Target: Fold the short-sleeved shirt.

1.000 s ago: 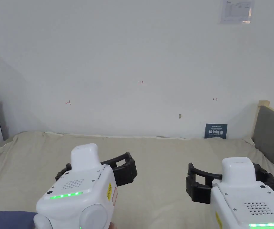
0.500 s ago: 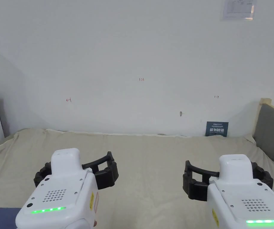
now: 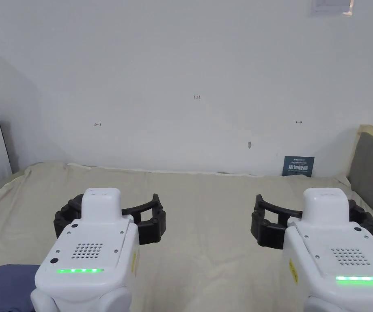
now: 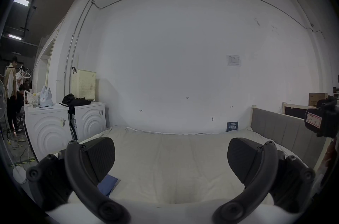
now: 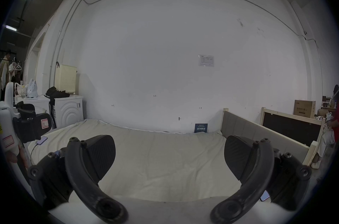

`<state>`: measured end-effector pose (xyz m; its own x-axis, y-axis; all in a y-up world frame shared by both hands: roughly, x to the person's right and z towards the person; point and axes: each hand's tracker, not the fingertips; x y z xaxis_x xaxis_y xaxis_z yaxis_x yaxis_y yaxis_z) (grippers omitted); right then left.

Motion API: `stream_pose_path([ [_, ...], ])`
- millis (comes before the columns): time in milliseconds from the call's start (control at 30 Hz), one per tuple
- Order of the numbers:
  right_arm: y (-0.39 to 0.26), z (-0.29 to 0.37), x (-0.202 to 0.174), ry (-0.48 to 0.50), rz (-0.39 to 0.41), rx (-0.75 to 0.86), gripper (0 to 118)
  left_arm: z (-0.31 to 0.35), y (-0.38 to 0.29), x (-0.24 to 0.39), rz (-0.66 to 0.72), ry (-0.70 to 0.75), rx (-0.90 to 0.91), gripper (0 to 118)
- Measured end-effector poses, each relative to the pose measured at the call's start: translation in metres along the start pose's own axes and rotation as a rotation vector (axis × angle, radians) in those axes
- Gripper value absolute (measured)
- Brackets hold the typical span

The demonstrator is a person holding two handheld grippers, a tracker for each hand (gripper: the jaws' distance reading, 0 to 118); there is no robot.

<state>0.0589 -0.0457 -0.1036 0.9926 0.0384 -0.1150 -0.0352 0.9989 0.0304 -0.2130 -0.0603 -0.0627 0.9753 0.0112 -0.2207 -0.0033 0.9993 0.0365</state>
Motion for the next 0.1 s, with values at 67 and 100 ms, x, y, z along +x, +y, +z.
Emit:
stream_pose_path([
  [67,0.0006,0.0019,0.001,-0.002,-0.002,0.006,118,0.001,0.0017,-0.0003,0.002,0.004,-0.001,118],
  [100,0.0009,0.0027,0.0017,-0.002,-0.005,0.008,118,0.0015,0.0023,-0.0008,0.001,0.006,0.002,118],
])
